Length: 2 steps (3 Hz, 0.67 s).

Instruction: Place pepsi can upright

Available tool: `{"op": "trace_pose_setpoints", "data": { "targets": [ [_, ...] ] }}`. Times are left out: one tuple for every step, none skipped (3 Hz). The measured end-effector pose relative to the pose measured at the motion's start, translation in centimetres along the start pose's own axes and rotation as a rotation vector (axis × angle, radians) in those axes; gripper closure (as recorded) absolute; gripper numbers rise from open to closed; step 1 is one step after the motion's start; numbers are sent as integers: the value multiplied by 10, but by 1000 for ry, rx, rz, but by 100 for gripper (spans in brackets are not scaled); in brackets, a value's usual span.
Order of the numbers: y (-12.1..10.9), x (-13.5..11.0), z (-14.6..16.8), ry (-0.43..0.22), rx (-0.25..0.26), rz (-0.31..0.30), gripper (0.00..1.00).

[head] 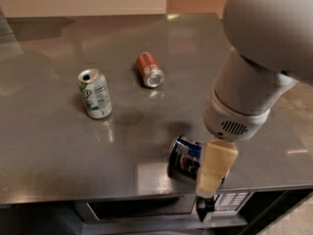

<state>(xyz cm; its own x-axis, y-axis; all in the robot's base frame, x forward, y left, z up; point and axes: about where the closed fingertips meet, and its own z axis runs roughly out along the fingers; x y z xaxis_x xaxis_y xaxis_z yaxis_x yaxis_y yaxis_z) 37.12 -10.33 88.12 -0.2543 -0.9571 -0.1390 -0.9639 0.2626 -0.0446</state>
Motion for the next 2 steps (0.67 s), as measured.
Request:
{"op": "trace_pose_setpoints", "data": {
  "targets": [
    [3,-1,10,33,2,36,0],
    [7,-1,20,63,5,54,0]
  ]
}}
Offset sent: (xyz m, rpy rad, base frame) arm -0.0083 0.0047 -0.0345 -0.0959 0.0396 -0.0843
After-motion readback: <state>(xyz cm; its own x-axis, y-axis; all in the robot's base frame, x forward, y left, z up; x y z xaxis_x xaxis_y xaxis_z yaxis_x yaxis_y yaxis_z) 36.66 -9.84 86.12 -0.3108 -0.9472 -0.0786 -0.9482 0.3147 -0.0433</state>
